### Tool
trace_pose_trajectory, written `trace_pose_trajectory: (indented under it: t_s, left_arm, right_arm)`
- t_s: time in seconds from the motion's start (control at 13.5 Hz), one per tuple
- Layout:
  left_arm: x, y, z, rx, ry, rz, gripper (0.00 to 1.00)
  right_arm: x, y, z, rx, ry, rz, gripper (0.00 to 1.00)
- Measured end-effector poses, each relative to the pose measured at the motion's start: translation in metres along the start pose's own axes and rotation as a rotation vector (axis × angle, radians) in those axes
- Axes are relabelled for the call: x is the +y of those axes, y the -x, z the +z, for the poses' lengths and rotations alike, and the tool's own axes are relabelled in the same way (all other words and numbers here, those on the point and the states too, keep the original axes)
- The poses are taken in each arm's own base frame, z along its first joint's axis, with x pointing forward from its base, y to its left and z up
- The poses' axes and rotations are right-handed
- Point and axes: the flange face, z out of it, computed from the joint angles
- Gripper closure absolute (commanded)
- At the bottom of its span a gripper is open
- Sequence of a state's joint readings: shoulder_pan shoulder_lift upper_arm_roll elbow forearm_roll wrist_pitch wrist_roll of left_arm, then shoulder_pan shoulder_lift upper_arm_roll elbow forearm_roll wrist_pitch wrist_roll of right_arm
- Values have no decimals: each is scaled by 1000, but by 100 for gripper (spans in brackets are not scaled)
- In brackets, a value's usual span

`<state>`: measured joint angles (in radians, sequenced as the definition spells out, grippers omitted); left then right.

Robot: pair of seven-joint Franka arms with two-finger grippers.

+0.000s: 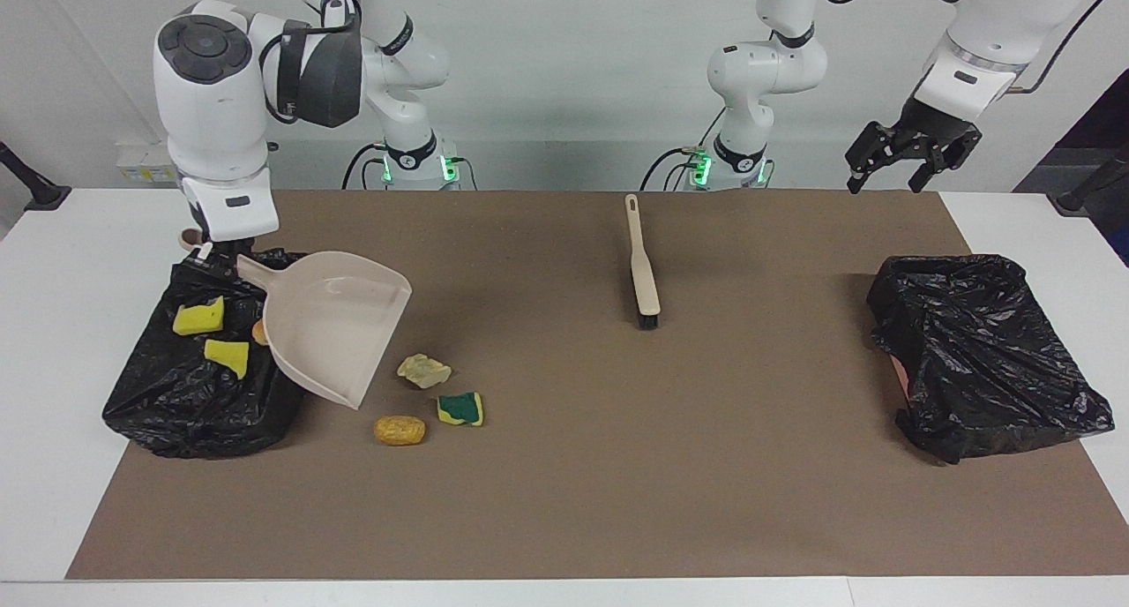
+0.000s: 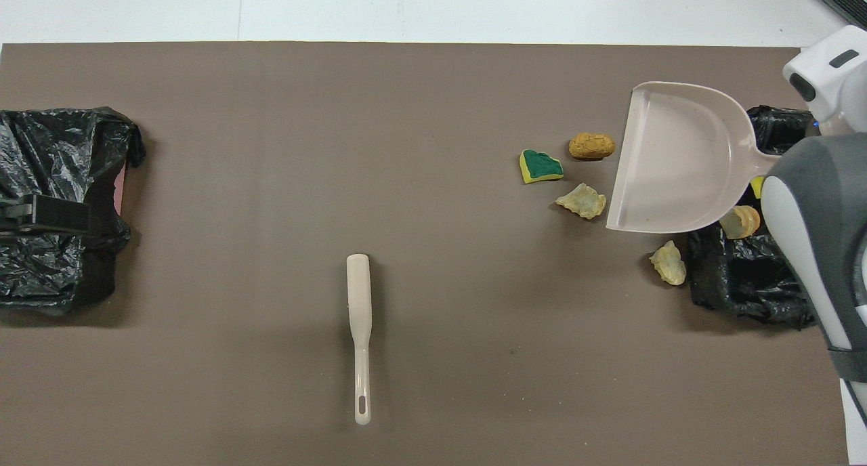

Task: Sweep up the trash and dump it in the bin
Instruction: 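Set the dustpan down at the table center with the right gripper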

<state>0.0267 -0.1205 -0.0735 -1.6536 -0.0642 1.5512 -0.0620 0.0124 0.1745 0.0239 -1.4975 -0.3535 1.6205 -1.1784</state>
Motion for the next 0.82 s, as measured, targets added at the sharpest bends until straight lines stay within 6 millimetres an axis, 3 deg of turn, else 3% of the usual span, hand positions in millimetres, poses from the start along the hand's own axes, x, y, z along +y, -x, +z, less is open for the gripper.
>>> trace_pose_trajectory:
  t_s: [0.37,0.82]
  left_arm:
    - [0,0,0,0,0,0,0]
    - [0,0,0,0,0,0,0]
  right_arm:
    - [-14,-62,21,85,-16,322,100]
    - [-59,-192,18,217,-142,814,100]
